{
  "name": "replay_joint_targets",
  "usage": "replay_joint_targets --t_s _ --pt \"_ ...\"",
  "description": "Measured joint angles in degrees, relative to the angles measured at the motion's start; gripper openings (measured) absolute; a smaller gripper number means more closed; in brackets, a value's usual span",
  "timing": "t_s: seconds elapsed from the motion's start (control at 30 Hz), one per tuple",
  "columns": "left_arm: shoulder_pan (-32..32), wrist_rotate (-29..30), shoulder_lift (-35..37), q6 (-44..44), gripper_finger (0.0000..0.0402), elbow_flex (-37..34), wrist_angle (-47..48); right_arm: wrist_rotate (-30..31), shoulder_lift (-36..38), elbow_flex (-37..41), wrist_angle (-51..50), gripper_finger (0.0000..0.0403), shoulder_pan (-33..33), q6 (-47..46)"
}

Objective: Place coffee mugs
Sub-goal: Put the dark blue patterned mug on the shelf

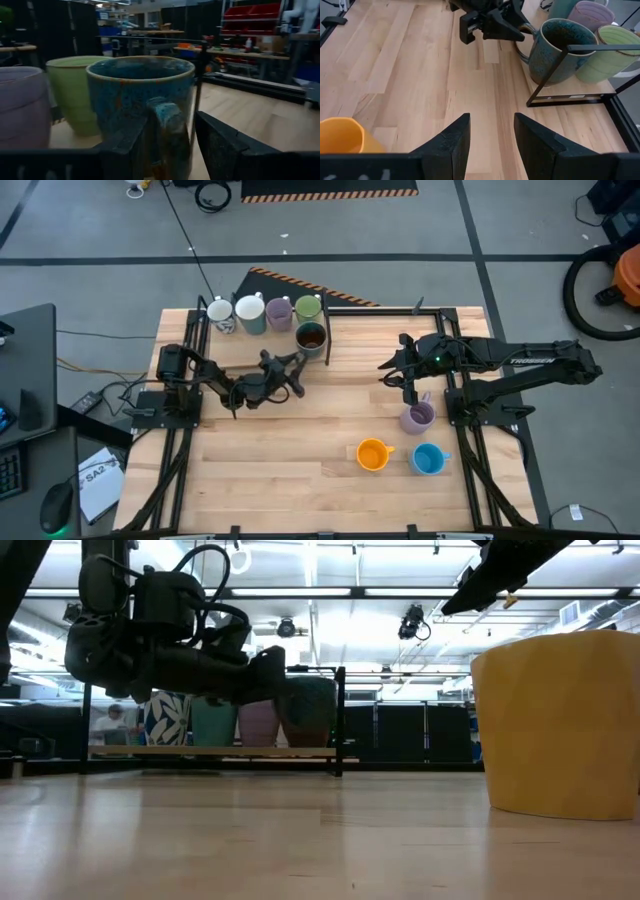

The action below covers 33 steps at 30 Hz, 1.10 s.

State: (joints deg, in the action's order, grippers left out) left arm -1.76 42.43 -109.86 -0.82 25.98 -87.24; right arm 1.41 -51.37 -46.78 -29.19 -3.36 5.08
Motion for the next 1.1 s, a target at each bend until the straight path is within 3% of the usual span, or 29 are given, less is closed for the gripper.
replay_joint_targets --t_s 0.83,1.1 --pt "-2.3 -9.7 0.0 -1.5 0.016 0.0 -1.6 0.0 0.0 0.0 0.0 0.0158 0.0 0.1" --pt "-3.1 -9.7 0.0 -1.5 0.016 0.0 -2.2 0.0 0.0 0.0 0.0 0.0158 0.0 0.1"
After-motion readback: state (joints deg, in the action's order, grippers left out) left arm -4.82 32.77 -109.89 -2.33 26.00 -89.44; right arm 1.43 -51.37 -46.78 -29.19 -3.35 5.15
